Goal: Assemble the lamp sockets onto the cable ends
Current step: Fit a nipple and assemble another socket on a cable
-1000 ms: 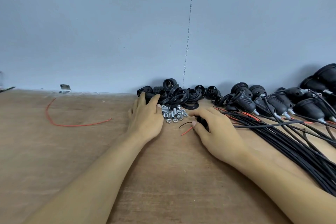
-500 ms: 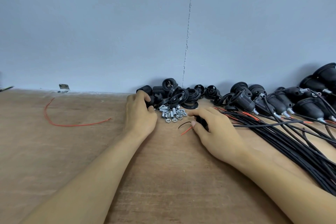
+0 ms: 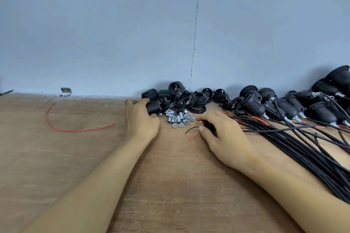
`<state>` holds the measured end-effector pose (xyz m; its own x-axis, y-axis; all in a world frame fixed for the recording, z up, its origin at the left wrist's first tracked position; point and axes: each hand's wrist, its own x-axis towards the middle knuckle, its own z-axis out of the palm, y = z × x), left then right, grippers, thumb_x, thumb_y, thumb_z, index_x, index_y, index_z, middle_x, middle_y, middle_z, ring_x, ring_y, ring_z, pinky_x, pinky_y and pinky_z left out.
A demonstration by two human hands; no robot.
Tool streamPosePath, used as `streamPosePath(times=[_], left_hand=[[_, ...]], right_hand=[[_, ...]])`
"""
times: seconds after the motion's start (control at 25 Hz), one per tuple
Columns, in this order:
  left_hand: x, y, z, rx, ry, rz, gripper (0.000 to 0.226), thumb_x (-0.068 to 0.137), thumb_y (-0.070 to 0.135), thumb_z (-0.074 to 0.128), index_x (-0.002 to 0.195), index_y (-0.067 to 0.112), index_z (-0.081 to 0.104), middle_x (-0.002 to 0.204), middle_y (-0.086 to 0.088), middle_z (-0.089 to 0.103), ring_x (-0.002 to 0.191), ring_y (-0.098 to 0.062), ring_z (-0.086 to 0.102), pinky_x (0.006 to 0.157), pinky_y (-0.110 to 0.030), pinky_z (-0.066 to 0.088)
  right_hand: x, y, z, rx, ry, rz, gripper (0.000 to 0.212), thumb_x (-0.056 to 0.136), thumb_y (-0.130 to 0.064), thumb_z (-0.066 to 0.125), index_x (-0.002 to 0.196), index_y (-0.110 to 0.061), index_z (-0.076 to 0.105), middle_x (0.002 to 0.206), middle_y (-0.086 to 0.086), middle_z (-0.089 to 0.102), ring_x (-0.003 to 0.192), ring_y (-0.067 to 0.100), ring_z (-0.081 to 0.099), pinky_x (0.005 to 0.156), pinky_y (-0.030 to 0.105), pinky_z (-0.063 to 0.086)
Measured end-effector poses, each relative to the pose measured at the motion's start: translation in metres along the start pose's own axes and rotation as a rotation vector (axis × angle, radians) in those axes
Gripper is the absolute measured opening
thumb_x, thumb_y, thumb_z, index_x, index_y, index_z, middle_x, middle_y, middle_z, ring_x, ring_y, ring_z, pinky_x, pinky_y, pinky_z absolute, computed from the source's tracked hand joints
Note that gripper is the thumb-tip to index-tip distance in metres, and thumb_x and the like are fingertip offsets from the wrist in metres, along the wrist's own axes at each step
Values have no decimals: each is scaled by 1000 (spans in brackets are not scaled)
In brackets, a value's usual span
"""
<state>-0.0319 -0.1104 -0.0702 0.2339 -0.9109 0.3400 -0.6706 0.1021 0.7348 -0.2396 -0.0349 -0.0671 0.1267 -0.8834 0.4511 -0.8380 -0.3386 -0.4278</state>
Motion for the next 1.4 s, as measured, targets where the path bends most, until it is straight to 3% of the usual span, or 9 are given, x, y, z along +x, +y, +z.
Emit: streamPosePath(times=[0.2, 0.4, 0.56, 0.64, 0.76, 0.84, 1.04, 1.32, 1.4], left_hand=[[0, 1, -1, -88, 75, -49, 46, 91, 11, 69, 136, 13, 60, 131, -11, 43, 114, -27, 56, 97, -24, 37], [0, 2, -1, -136, 122, -60, 41, 87, 9, 69, 128, 10, 62, 127, -13, 51, 113, -26, 53, 88, -19, 33], [-14, 16, -6, -287, 127, 41, 36, 82, 11, 75, 111, 21, 58, 115, 0, 56, 107, -24, 60, 97, -35, 48], [-29, 28, -5, -350, 80, 144, 39, 79, 8, 74, 107, 26, 55, 112, 3, 60, 104, -19, 62, 92, -34, 51], [-50, 42, 1, -434, -30, 265, 47, 77, 5, 75, 116, 28, 61, 111, 4, 58, 102, -14, 64, 92, -38, 54], [-60, 46, 2, -484, -129, 304, 51, 78, 4, 76, 117, 34, 64, 112, 10, 56, 104, -9, 64, 97, -37, 54], [-71, 46, 0, -537, -285, 270, 43, 79, 7, 75, 103, 39, 58, 101, 18, 68, 99, -5, 68, 93, -32, 55], [-64, 42, -1, -484, -222, 165, 39, 74, 6, 72, 95, 36, 59, 93, 16, 68, 82, -4, 62, 73, -17, 46], [-62, 40, -1, -471, -227, 203, 42, 72, 2, 70, 93, 36, 61, 97, 12, 67, 87, -6, 62, 78, -21, 48]], right_hand=[[0, -1, 0, 21, -41, 17, 31, 99, -21, 57, 127, -33, 65, 118, -8, 58, 112, 12, 54, 100, 28, 41], [0, -1, 0, 21, -52, 21, 25, 98, -21, 57, 114, -34, 71, 115, -12, 55, 107, 8, 53, 98, 28, 41], [1, 1, 0, 23, -39, 39, 19, 95, -18, 59, 103, -31, 70, 106, -13, 55, 93, 3, 51, 91, 28, 42], [2, 2, -1, 21, -5, 71, 15, 93, -16, 59, 95, -29, 67, 101, -11, 56, 89, 5, 52, 88, 27, 42], [4, 4, -7, 74, 84, 116, 14, 91, -14, 62, 90, -28, 65, 97, -10, 57, 86, 3, 52, 78, 7, 35], [6, 5, -10, 150, 154, 158, 13, 90, -17, 66, 87, -30, 65, 96, -13, 60, 89, -5, 53, 75, 2, 33], [5, 5, -14, 306, 222, 247, 11, 87, -30, 73, 79, -32, 65, 91, -15, 66, 87, -10, 55, 69, 4, 37], [8, 9, -18, 436, 205, 280, 10, 90, -34, 71, 82, -28, 69, 75, -19, 69, 73, 1, 63, 68, 15, 41], [8, 9, -18, 460, 201, 247, 4, 91, -28, 71, 87, -29, 72, 78, -18, 71, 75, 0, 65, 72, 16, 46]])
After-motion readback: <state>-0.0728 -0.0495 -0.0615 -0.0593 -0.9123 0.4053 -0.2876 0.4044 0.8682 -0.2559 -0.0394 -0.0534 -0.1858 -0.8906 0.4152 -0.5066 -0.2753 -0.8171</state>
